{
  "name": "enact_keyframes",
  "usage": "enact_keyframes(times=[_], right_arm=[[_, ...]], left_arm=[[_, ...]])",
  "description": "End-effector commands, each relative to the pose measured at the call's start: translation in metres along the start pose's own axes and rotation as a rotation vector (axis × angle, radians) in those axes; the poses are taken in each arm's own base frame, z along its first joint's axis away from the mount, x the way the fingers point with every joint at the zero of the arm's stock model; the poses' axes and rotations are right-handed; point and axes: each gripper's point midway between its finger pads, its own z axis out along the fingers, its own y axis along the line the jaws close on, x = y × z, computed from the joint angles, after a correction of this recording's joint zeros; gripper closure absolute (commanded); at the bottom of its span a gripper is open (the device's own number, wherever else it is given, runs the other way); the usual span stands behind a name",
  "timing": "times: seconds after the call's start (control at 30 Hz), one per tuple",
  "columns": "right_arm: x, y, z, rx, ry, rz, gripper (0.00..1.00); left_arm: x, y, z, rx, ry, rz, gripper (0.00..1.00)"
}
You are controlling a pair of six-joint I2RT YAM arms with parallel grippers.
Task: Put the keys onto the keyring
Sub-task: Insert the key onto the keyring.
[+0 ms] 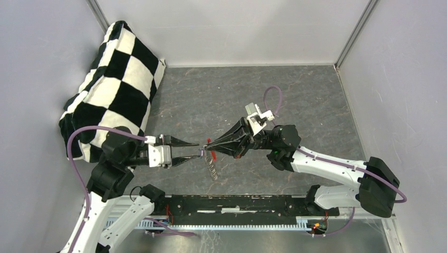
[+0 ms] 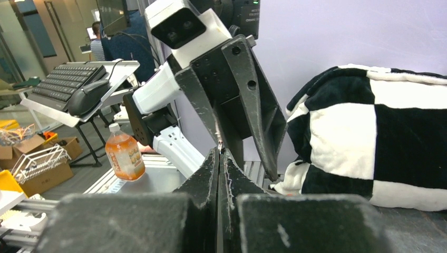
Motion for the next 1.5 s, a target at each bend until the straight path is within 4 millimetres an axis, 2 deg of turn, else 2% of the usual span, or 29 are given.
enact_keyframes(times=[0.0,0.13,0.3,0.37,0.53,0.67,0.97,1.17,1.3,1.47], right_arm=[[-0.024,0.001,0.003,0.000,-0.112,-0.032,1.00],[-0.023,0.003,0.005,-0.022,-0.134,-0.007,1.00],[-0.020,0.002,0.005,-0.020,-0.138,0.002,1.00],[-0.019,0.001,0.004,-0.013,-0.140,0.001,1.00],[-0.017,-0.001,0.004,-0.009,-0.141,0.005,1.00],[-0.014,-0.001,0.004,-0.008,-0.139,0.012,1.00],[-0.009,-0.001,0.003,-0.006,-0.127,0.019,1.00],[-0.008,0.000,0.004,-0.009,-0.123,0.021,1.00],[-0.008,0.000,0.005,-0.011,-0.116,0.019,1.00],[-0.005,0.000,0.005,-0.014,-0.108,0.023,1.00]], left_arm=[[-0.017,-0.013,0.000,0.071,-0.071,-0.010,0.56],[-0.009,-0.012,0.003,0.069,-0.058,-0.005,0.55],[-0.013,0.015,0.000,-0.075,-0.039,0.040,0.57],[-0.017,0.019,-0.003,-0.097,-0.039,0.051,0.55],[-0.025,0.010,-0.005,-0.075,-0.059,0.032,0.54],[-0.027,0.003,-0.007,-0.050,-0.063,0.040,0.58],[-0.043,0.007,-0.011,-0.056,-0.081,0.092,0.61],[-0.034,0.000,-0.007,-0.012,-0.081,0.071,0.69],[-0.025,-0.004,-0.003,0.011,-0.074,0.050,0.69],[-0.027,0.000,-0.001,0.013,-0.080,0.049,0.69]])
